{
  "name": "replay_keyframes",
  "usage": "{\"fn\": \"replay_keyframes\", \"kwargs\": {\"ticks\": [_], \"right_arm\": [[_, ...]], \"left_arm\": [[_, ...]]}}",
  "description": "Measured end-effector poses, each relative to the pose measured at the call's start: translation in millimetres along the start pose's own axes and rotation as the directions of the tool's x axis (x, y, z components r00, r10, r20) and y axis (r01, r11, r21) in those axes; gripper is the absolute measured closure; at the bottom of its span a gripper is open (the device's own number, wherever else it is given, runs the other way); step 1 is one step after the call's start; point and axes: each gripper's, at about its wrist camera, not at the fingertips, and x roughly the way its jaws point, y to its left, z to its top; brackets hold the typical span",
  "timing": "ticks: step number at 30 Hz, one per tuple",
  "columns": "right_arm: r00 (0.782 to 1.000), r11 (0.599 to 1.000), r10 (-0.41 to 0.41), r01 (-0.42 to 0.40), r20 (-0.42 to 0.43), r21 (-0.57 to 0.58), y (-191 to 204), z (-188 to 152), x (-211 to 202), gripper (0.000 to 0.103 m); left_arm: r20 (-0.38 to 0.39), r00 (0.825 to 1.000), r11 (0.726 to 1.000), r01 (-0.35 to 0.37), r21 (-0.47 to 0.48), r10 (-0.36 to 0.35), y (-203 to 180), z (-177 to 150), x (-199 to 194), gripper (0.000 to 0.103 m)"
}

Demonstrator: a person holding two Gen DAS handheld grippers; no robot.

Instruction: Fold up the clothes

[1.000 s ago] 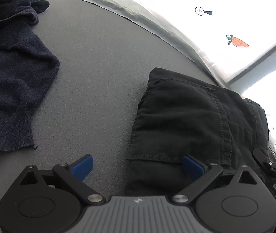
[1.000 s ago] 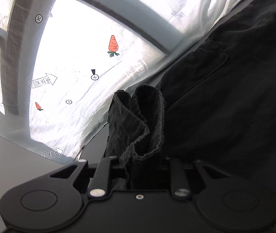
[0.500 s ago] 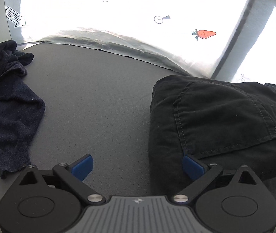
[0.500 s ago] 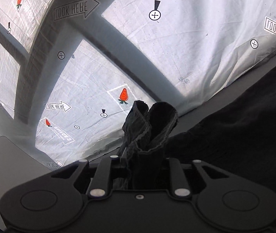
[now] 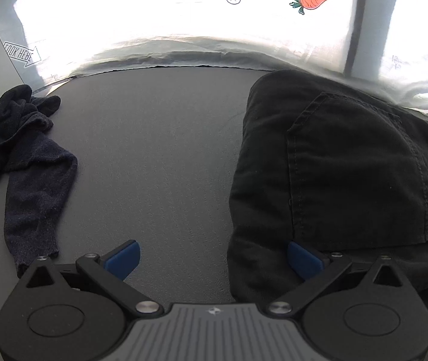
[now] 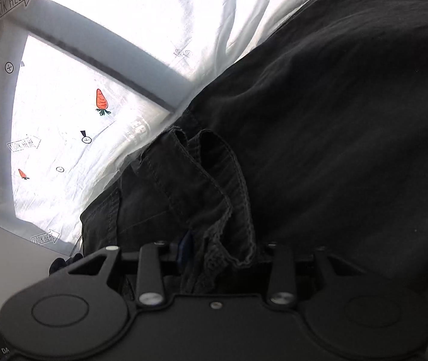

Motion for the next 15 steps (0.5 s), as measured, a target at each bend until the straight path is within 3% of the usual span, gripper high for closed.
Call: {"fn": "replay_keyframes", "kwargs": {"ticks": [3, 5, 7, 8, 11, 15], "right_arm": [[0.997, 0.997, -0.038, 0.042, 0.064, -0.063, -2.7, 3.3, -29.1, 0.029], [0.987, 0.991, -0.084, 0.097, 0.136, -0.093, -10.5, 5.2, -56.7, 0.022], [0.960, 0.972, -0.182, 0.209, 0.212, -0.110, -23.7, 5.6, -83.2, 0.012], [0.939, 0.956, -0.238, 0.272, 0.249, -0.111, -30.6, 5.7, -94.8, 0.010], [0.836, 0.877, -0.424, 0.475, 0.348, -0.072, -53.7, 7.7, -121.5, 0.008], [0.723, 0.777, -0.578, 0.630, 0.379, -0.018, -93.6, 15.0, -148.2, 0.008]], "left_arm": [[0.042, 0.999, 0.999, 0.027, 0.030, -0.028, -6.9, 12.9, -16.3, 0.000], [0.068, 0.996, 0.997, 0.062, 0.041, -0.065, -14.5, 21.4, -26.5, 0.000], [0.076, 0.992, 0.993, 0.093, 0.075, -0.099, -28.1, 27.2, -29.4, 0.000], [0.071, 0.991, 0.988, 0.107, 0.109, -0.116, -38.5, 28.9, -27.6, 0.000], [0.047, 0.991, 0.973, 0.116, 0.201, -0.128, -71.0, 27.6, -16.5, 0.000], [-0.002, 0.993, 0.952, 0.110, 0.284, -0.114, -109.9, 19.0, 7.4, 0.000]]}}
